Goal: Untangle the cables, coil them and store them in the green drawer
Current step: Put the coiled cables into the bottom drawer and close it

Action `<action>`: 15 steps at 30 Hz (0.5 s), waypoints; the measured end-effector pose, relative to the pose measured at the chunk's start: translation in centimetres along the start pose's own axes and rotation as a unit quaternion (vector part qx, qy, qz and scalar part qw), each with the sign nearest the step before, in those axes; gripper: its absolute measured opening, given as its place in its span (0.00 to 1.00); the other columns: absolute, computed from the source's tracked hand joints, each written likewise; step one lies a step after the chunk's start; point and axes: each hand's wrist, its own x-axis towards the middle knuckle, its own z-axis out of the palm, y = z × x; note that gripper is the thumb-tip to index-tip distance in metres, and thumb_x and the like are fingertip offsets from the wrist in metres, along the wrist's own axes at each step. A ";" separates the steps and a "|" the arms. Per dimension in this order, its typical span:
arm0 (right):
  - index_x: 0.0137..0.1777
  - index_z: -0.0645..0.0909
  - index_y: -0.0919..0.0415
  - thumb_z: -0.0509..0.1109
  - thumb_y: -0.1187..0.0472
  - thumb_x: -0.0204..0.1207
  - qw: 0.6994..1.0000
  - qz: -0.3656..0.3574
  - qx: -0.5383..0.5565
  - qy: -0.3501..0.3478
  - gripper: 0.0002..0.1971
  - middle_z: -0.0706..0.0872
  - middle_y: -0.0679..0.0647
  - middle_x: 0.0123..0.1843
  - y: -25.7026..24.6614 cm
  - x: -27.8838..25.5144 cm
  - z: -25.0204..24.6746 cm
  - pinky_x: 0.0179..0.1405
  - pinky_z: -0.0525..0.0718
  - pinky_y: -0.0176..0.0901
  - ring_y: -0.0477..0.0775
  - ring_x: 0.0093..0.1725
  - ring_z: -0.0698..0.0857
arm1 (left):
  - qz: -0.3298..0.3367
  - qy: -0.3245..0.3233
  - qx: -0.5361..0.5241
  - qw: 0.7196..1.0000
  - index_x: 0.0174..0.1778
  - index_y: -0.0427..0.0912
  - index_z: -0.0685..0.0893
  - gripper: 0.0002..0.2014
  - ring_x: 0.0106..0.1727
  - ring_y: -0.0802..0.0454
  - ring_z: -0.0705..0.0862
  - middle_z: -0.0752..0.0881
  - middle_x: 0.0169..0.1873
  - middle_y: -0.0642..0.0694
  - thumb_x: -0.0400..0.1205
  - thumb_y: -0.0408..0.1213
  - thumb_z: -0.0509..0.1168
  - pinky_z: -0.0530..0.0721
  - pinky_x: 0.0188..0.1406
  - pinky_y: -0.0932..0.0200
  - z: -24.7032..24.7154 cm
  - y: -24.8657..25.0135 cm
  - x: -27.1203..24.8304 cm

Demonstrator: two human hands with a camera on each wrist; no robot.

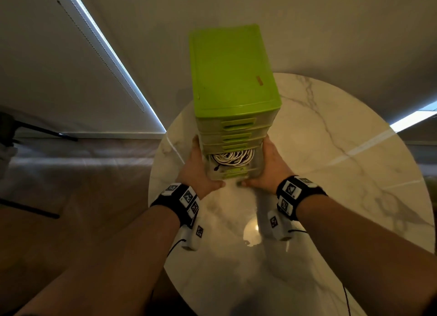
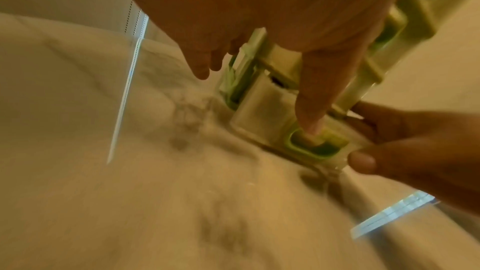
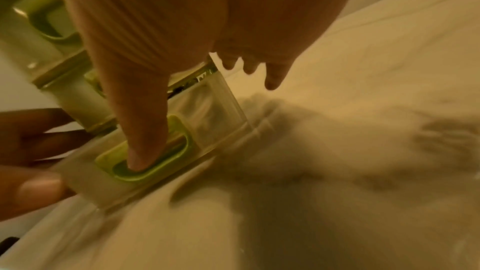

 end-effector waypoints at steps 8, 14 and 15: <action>0.70 0.68 0.48 0.85 0.40 0.62 0.994 0.070 -0.016 0.079 0.41 0.86 0.49 0.67 -0.1 0.6 0.9 0.54 0.84 0.47 0.59 0.62 0.87 | -0.066 0.056 -0.028 0.996 0.63 0.63 0.70 0.37 0.56 0.54 0.88 0.87 0.56 0.60 0.63 0.54 0.84 0.91 0.55 0.43 1.3 -1.7 2.2; 0.65 0.68 0.54 0.85 0.39 0.65 0.986 0.085 0.000 0.140 0.37 0.84 0.55 0.63 0.0 0.8 2.5 0.53 0.86 0.53 0.62 0.59 0.86 | -0.069 0.079 0.019 0.994 0.61 0.58 0.70 0.27 0.51 0.46 0.90 0.90 0.51 0.52 0.73 0.52 0.78 0.90 0.50 0.39 1.1 -1.1 2.7; 0.64 0.68 0.54 0.84 0.39 0.65 0.986 0.088 -0.003 0.140 0.37 0.84 0.55 0.62 0.1 0.8 2.6 0.53 0.86 0.53 0.62 0.59 0.85 | -0.071 0.079 0.024 0.994 0.61 0.57 0.70 0.27 0.51 0.46 0.90 0.90 0.51 0.52 0.73 0.53 0.78 0.90 0.50 0.39 1.0 -0.9 2.6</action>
